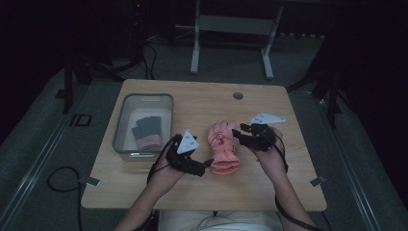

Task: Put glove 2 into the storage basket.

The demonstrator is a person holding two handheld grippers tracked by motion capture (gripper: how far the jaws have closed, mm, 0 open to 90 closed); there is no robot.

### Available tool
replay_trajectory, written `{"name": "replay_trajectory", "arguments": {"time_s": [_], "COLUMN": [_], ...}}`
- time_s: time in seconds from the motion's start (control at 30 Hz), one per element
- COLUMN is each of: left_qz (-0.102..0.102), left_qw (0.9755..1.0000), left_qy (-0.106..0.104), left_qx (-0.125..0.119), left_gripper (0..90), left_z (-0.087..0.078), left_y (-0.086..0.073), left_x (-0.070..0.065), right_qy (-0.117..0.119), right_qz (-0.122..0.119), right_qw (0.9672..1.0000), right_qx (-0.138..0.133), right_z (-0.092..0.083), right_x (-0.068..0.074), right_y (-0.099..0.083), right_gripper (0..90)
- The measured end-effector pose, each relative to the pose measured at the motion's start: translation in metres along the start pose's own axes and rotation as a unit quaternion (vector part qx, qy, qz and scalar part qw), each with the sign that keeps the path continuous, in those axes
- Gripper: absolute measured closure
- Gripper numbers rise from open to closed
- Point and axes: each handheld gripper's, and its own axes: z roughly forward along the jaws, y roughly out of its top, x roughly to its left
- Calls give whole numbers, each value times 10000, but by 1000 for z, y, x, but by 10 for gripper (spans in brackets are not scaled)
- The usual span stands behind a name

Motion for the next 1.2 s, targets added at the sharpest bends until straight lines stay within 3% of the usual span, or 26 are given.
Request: {"name": "replay_trajectory", "arguments": {"time_s": [0.07,0.17,0.27,0.4,0.47,0.5,0.63,0.73,0.8,0.87,0.93,1.0,1.1,1.2], "left_qz": [-183,-321,-381,-697,-769,-941,-1030,-1060,-1128,-1232,-1450,-1612,-1970,-2156], "left_qw": [9998,9993,9979,9940,9932,9912,9890,9888,9871,9851,9808,9781,9706,9650], "left_qy": [-1,169,367,543,553,452,344,269,232,142,-31,-24,-246,-407], "left_qx": [75,127,361,651,683,815,1007,1016,1112,1187,1307,1321,1358,1440], "left_gripper": [109,185,277,426,431,430,388,348,321,271,246,213,203,208], "left_z": [9,23,38,58,62,68,76,79,85,91,98,105,115,122], "left_y": [6,14,21,25,24,23,15,12,8,5,2,-2,-8,-13], "left_x": [9,18,25,37,39,42,41,40,39,40,43,46,52,56], "right_qy": [13,-30,-3,-8,-2,35,-14,-37,-74,-57,5,66,128,220], "right_qz": [-23,-147,-161,48,108,110,155,204,325,417,531,631,697,769], "right_qw": [10000,9998,9996,9996,9993,9992,9981,9959,9941,9924,9910,9893,9871,9863], "right_qx": [43,118,224,290,355,387,602,886,1036,1154,1230,1314,1433,1443], "right_z": [3,13,24,39,44,46,54,60,62,63,62,61,62,66], "right_x": [-1,1,1,-1,-1,-1,-1,-5,-10,-19,-24,-29,-32,-34], "right_y": [4,11,11,8,5,2,-9,-21,-30,-39,-44,-47,-50,-55], "right_gripper": [704,727,682,592,569,547,485,446,424,397,387,386,387,388]}}
